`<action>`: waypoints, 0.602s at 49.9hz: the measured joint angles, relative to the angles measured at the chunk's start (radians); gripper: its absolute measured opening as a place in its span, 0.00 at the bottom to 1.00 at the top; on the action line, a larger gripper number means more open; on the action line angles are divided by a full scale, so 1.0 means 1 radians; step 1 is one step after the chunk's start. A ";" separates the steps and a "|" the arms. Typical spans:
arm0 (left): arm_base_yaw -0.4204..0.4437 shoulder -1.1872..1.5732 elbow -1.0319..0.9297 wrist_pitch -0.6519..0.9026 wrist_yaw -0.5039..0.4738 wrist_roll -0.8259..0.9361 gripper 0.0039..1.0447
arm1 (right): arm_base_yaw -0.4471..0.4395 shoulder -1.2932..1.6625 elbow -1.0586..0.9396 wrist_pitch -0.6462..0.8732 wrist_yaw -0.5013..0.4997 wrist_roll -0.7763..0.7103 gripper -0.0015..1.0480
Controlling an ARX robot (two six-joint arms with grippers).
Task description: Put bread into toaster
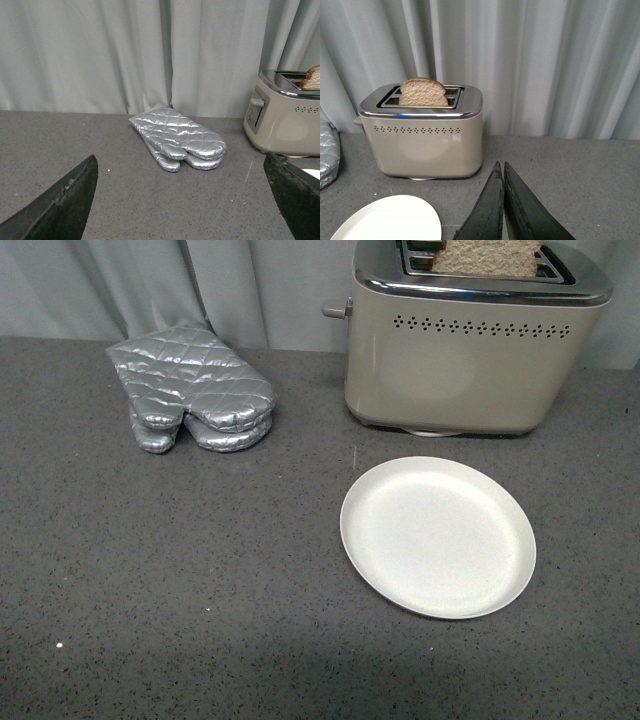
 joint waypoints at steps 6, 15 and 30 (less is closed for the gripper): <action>0.000 0.000 0.000 0.000 0.000 0.000 0.94 | 0.000 -0.064 -0.018 -0.053 0.000 0.000 0.01; 0.000 0.000 0.000 0.000 0.000 0.000 0.94 | 0.000 -0.157 -0.018 -0.135 0.000 0.000 0.01; 0.000 0.000 0.000 0.000 0.000 0.000 0.94 | 0.000 -0.280 -0.018 -0.257 0.000 0.000 0.01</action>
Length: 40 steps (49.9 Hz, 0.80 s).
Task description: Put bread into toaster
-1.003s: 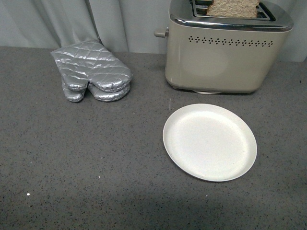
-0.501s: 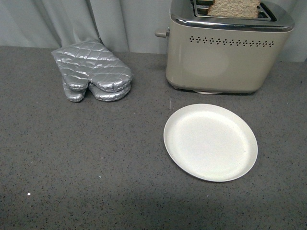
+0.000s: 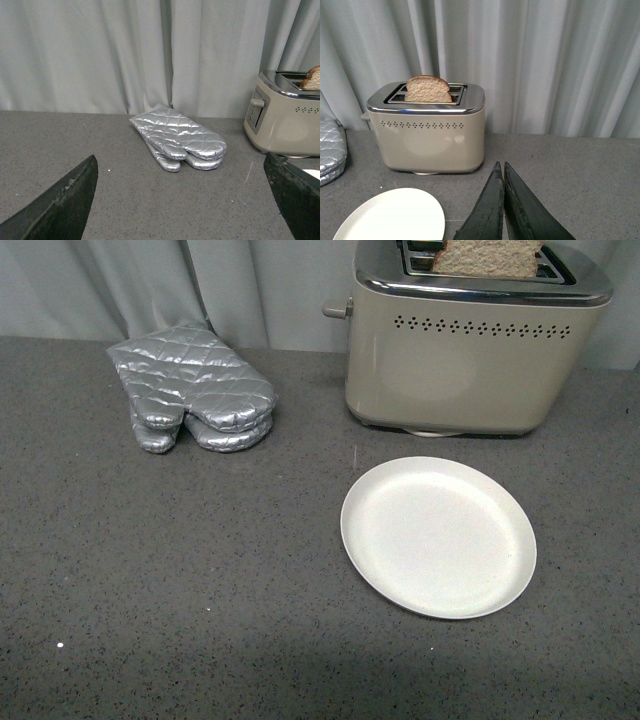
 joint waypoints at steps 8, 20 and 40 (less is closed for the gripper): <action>0.000 0.000 0.000 0.000 0.000 0.000 0.94 | 0.000 -0.046 0.000 -0.047 0.000 0.000 0.01; 0.000 0.000 0.000 0.000 0.000 0.000 0.94 | 0.000 -0.102 0.000 -0.103 0.000 0.000 0.01; 0.000 0.000 0.000 0.000 0.000 0.000 0.94 | 0.000 -0.266 0.001 -0.272 -0.001 0.000 0.31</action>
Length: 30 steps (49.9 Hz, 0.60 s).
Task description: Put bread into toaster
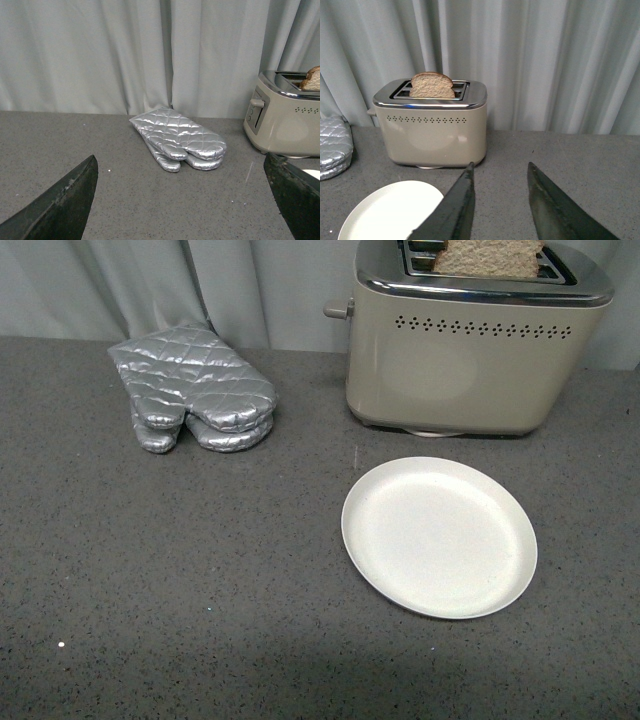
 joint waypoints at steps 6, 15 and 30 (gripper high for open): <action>0.000 0.000 0.000 0.000 0.000 0.000 0.94 | 0.000 0.000 0.000 0.000 0.000 0.000 0.57; 0.000 0.000 0.000 0.000 0.000 0.000 0.94 | 0.000 0.000 0.000 0.000 0.000 0.000 0.92; 0.000 0.000 0.000 0.000 0.000 0.000 0.94 | 0.000 0.000 0.000 0.000 0.000 0.004 0.91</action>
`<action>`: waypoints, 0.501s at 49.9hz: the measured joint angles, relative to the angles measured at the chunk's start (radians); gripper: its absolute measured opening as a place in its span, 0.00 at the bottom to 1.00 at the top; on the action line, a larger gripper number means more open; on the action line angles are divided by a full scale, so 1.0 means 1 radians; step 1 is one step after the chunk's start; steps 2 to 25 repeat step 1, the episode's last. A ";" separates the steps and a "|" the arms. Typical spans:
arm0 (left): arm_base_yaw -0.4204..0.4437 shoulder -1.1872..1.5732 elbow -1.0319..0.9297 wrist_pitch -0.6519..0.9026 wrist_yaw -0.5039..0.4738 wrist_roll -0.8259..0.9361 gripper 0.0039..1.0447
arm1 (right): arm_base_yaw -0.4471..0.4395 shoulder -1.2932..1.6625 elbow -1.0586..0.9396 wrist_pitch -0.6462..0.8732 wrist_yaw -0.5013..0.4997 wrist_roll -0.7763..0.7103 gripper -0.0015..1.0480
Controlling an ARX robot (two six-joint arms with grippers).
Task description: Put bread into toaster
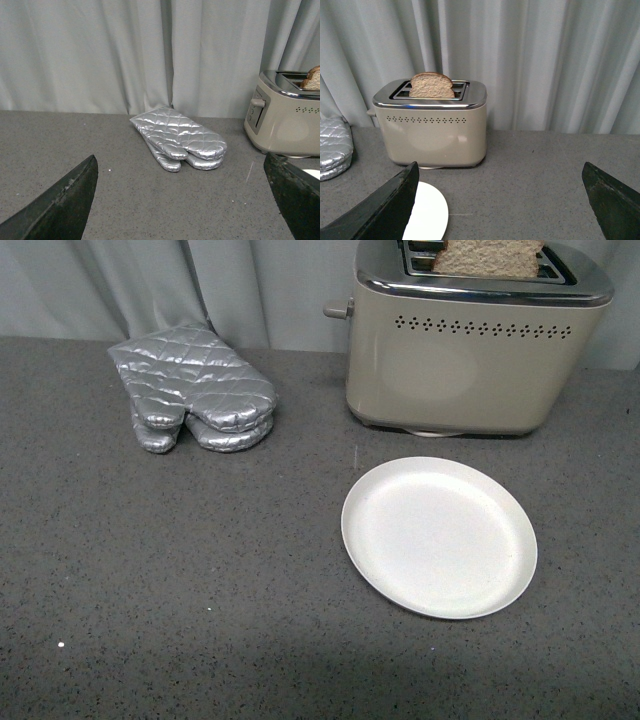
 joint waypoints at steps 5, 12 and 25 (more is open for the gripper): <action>0.000 0.000 0.000 0.000 0.000 0.000 0.94 | 0.000 0.000 0.000 0.000 0.000 0.000 0.91; 0.000 0.000 0.000 0.000 0.000 0.000 0.94 | 0.000 0.000 0.000 0.000 0.000 0.000 0.91; 0.000 0.000 0.000 0.000 0.000 0.000 0.94 | 0.000 0.000 0.000 0.000 0.000 0.000 0.91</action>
